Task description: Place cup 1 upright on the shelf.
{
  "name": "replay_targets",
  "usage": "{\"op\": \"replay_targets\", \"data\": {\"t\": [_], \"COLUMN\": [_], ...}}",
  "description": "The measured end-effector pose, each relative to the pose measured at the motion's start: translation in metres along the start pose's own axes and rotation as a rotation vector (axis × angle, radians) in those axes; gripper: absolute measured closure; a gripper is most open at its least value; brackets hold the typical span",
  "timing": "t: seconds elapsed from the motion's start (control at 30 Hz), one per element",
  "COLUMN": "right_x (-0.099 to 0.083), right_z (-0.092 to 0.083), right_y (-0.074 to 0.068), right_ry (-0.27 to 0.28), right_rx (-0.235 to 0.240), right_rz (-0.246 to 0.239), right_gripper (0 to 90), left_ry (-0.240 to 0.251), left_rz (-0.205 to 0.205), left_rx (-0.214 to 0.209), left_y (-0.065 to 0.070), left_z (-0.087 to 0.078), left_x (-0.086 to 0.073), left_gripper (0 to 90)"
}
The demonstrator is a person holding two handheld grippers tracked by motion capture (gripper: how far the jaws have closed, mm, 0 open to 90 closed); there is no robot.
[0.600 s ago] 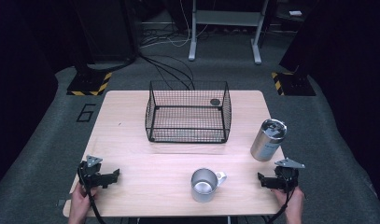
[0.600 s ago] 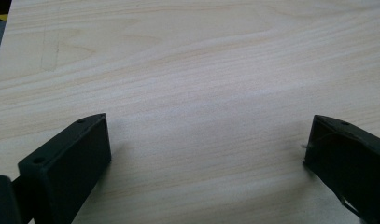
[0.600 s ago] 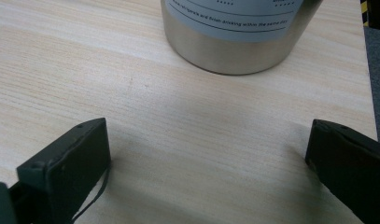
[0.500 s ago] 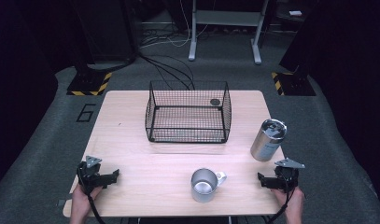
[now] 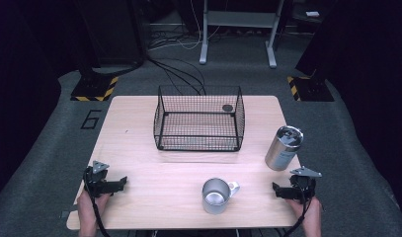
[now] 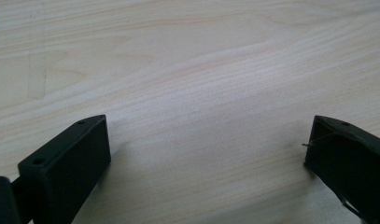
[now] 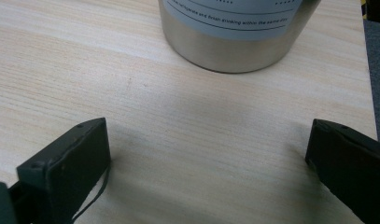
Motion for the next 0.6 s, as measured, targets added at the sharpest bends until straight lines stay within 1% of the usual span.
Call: {"op": "replay_targets", "data": {"t": [0.13, 0.17, 0.23, 0.33, 0.37, 0.43, 0.57, 0.6], "right_x": [0.0, 0.0, 0.0, 0.001, 0.002, 0.004, 0.009, 0.011], "right_z": [-0.001, -0.001, -0.001, -0.005, -0.007, -0.01, -0.016, -0.017], "right_y": [0.004, 0.005, 0.006, 0.005, 0.005, 0.004, 0.003, 0.003], "right_ry": [-0.019, -0.023, -0.024, 0.003, 0.005, 0.025, 0.03, 0.038], "right_rx": [-0.015, -0.007, -0.006, 0.026, 0.029, 0.042, 0.041, 0.043], "right_rz": [0.006, 0.008, 0.003, 0.022, 0.033, 0.043, 0.031, 0.028], "right_gripper": [0.0, 0.0, 0.0, 0.0, 0.0, 0.0, 0.0, 0.0], "left_ry": [-0.006, -0.005, 0.001, 0.002, 0.003, 0.003, 0.004, 0.001], "left_rz": [-0.002, -0.003, -0.006, -0.008, -0.008, -0.009, -0.01, -0.01], "left_rx": [-0.001, 0.0, 0.003, 0.004, 0.004, 0.004, 0.004, 0.003], "left_y": [0.0, 0.0, 0.0, 0.0, 0.0, 0.0, 0.001, 0.001], "left_z": [0.0, 0.0, 0.0, 0.0, 0.0, 0.0, 0.0, 0.0], "left_x": [0.0, 0.0, 0.0, 0.0, 0.0, 0.0, 0.0, -0.001], "left_gripper": [0.0, 0.0, 0.0, 0.2, 0.2, 0.2, 0.2, 0.2]}}
Point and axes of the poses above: each handheld gripper's, and its own axes: z roughly forward along the jaws, x roughly out of its top, y roughly to its right, the point moved 8 cm from there along z, roughly forward along the jaws, and after that the axes turned 5 degrees about -x, right-handed, at the moved point
